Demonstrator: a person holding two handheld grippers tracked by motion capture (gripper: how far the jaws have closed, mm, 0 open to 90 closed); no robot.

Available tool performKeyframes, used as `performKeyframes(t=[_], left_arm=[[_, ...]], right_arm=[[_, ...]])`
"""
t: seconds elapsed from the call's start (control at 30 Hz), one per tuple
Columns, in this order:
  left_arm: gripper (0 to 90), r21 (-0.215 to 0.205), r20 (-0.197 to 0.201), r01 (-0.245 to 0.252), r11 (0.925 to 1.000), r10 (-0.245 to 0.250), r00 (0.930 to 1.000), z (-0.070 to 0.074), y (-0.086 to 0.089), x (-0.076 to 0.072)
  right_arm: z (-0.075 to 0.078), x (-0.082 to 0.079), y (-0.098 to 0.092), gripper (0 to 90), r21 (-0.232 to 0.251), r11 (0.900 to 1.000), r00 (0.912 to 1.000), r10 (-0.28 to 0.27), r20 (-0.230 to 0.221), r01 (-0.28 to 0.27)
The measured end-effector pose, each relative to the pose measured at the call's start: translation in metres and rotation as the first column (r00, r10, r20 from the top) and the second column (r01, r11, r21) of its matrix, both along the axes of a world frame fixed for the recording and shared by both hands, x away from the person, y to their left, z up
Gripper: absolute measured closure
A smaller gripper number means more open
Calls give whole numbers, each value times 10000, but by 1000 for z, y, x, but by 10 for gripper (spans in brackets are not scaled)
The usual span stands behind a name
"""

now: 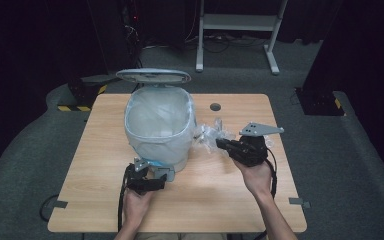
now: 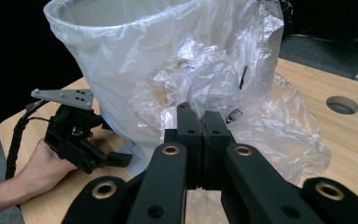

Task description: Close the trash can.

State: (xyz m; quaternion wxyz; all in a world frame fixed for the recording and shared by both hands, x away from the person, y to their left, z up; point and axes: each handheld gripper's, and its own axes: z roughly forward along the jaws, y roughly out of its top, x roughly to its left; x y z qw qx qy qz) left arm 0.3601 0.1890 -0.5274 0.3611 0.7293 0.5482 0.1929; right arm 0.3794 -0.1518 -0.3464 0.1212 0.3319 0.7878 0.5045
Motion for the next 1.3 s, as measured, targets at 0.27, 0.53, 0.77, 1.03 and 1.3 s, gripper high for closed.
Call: performKeyframes(t=[0.27, 0.53, 0.77, 1.03, 1.3], left_arm=[[32, -15, 6, 5, 10000, -5, 10000, 0, 0, 0], [32, -14, 4, 6, 10000, -6, 10000, 0, 0, 0], [32, -73, 30, -9, 10000, 9, 10000, 0, 0, 0], [32, -88, 4, 20, 10000, -20, 10000, 0, 1, 0], [32, -110, -5, 27, 9999, -27, 10000, 0, 1, 0]], right_arm=[[9, 1, 5, 890, 1, 9999, 9999, 153, 72, -153], [18, 3, 6, 890, 15, 9997, 9997, 246, 77, -246], [28, 7, 9, 890, 75, 9996, 9996, 269, 124, -270], [36, 10, 14, 891, 81, 9993, 9991, 359, 208, -361], [44, 16, 19, 891, -22, 9993, 9993, 369, 92, -369]])
